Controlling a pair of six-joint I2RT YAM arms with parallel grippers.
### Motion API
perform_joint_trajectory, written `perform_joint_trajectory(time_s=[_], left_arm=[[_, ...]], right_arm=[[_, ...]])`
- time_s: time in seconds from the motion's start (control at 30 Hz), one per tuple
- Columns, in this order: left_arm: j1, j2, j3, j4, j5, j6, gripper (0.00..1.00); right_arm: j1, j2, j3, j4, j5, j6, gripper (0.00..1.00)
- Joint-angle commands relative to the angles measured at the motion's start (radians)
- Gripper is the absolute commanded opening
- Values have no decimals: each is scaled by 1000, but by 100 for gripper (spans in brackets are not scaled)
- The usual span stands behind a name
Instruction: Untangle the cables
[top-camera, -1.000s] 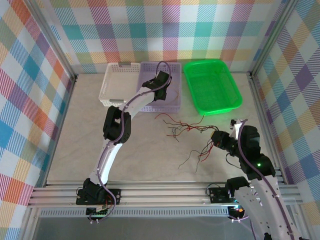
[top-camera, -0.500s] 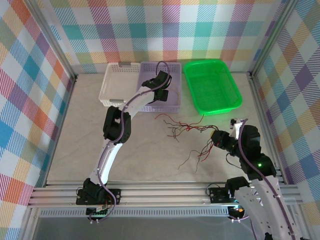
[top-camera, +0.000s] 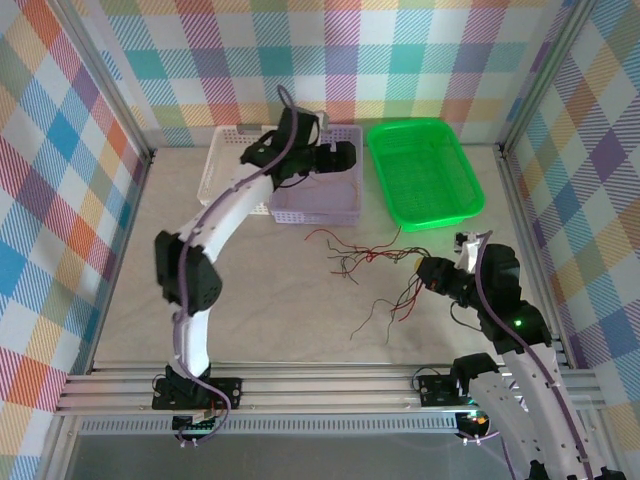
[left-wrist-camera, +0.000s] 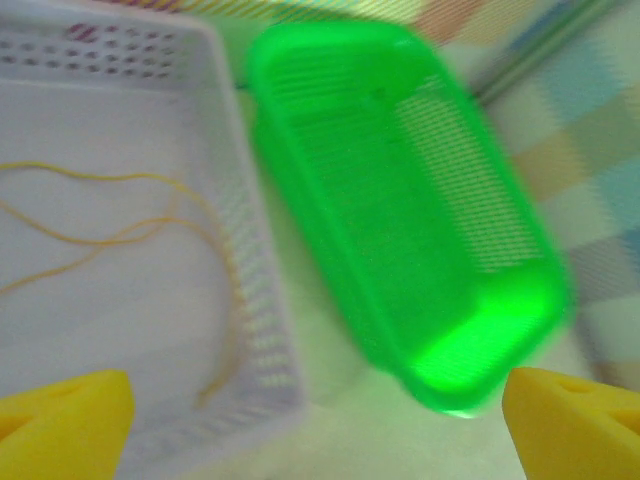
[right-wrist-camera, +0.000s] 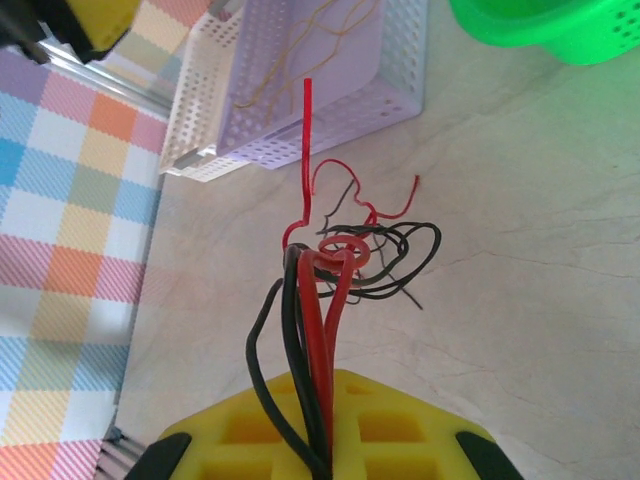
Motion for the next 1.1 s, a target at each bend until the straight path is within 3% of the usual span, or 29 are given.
perform_joint_trajectory(time_s=[0.0,0.27,0.47,0.67,1.07], left_arm=[[-15,-141,-211,182,199,-137,94],[-146,-383,-687,407,215,-179,94],[-237,-407,-814,484,223,-160,93],[-257,-423,-895,564,243,-189,85],[-261,-428,-896,543,222,-188,32]], right_arm=[[9,2,33,90,-90,-14,0],[9,37,41,144,-158,-2,0],[9,31,35,161,-193,26,0],[9,11,33,153,-203,39,0],[10,-11,28,121,-203,41,0]])
